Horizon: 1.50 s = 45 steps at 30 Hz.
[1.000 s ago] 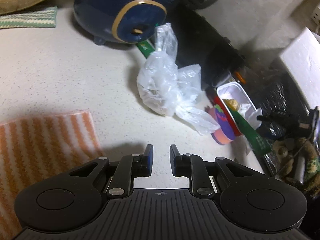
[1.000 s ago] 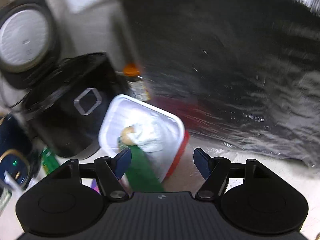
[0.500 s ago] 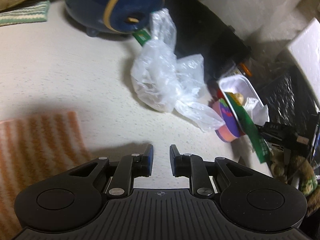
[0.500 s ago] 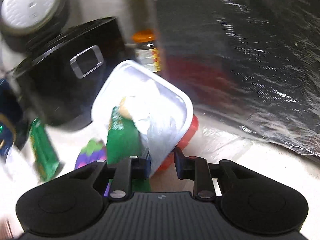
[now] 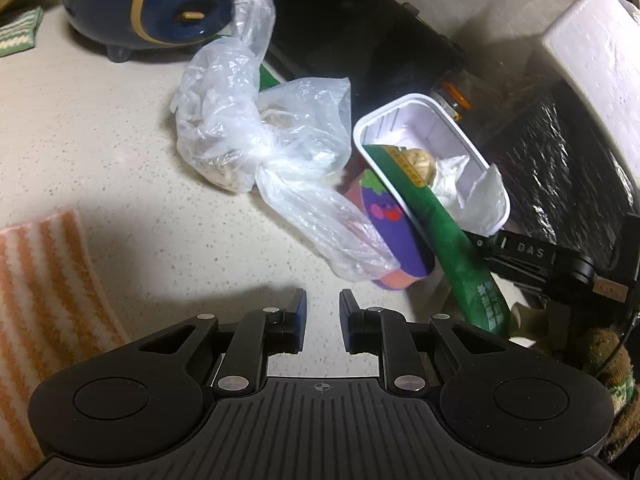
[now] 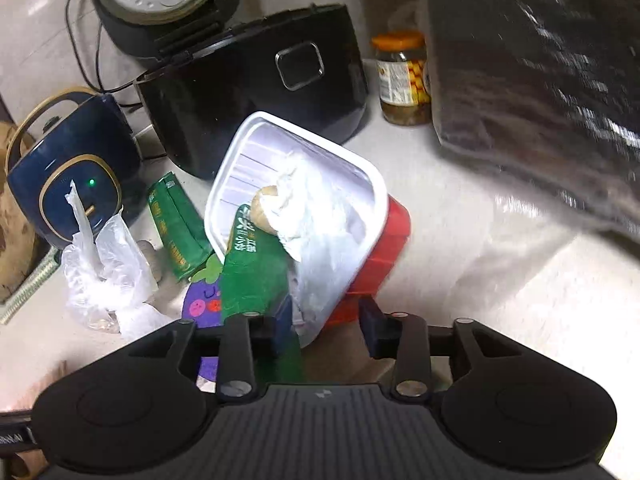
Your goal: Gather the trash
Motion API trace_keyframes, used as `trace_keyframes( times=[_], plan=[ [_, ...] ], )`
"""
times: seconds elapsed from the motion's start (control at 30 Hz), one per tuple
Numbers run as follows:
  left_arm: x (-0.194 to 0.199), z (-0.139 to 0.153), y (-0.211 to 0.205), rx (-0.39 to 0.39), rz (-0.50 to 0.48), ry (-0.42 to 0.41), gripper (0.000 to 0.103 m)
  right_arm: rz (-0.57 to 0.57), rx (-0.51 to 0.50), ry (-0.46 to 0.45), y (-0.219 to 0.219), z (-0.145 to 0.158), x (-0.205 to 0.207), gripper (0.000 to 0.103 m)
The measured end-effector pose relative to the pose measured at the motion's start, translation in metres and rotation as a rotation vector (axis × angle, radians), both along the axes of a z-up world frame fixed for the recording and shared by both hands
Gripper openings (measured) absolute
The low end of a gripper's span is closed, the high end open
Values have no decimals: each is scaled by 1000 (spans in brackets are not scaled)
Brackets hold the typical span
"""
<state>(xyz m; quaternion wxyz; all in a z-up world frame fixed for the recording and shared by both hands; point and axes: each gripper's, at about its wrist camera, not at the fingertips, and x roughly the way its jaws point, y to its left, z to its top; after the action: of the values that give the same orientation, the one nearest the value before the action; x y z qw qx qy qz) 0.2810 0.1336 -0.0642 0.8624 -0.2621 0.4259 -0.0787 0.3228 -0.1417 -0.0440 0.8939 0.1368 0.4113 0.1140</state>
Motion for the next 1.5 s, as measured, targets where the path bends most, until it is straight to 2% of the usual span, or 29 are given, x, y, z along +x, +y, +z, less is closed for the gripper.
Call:
trace_keyframes(
  times=[0.07,0.13,0.23,0.37,0.5,0.63,0.77,0.83,0.87,0.93,1.03,1.13,1.2,1.27,1.3,1.37,1.4,1.43,1.47,1.5],
  plan=[
    [-1,-1,1,-4,14,8,20,0,6,9,-1,-3,-4,50],
    [-1,1,0,-8,22,10,20,12,30,23,-1,-6,-10,50],
    [-4,6,-2,-4,16,-11,20,29,82,26,0,-8,-20,50],
    [-6,8,-2,-9,18,-13,20,97,86,12,17,-5,-26,43],
    [-12,12,4,-20,34,-31,20,154,132,-45,37,9,-33,43],
    [-12,21,9,-18,45,-63,20,173,-83,-178,63,26,-52,54],
    [-11,22,11,-25,61,-75,20,201,-196,-335,68,49,-70,63],
    [-12,20,12,-38,62,-70,20,222,-202,-356,68,59,-63,71],
    [-14,18,14,-43,59,-70,20,236,-181,-337,70,62,-55,75],
    [-16,16,17,-50,54,-68,20,265,-123,-268,75,63,-34,76],
    [-21,15,28,-70,74,-75,20,180,-34,-144,80,57,7,76],
    [-24,12,40,-93,107,-83,20,112,66,74,82,39,59,76],
    [-26,9,46,-106,127,-84,20,71,40,180,88,23,83,75],
    [-26,6,52,-118,142,-80,20,91,-2,272,99,2,102,76],
    [-26,4,54,-122,148,-77,20,100,-69,280,108,-4,108,80],
    [-25,0,58,-131,161,-69,20,143,-136,249,121,-9,109,78],
    [-25,-2,60,-135,166,-65,20,167,-147,224,124,-10,107,72],
    [-24,-3,61,-137,170,-61,20,202,-146,203,127,-9,105,53],
    [-24,-4,62,-138,172,-58,20,226,-172,179,129,-7,103,44],
    [-22,-5,62,-138,173,-54,20,231,-182,167,130,-5,102,42]
  ],
)
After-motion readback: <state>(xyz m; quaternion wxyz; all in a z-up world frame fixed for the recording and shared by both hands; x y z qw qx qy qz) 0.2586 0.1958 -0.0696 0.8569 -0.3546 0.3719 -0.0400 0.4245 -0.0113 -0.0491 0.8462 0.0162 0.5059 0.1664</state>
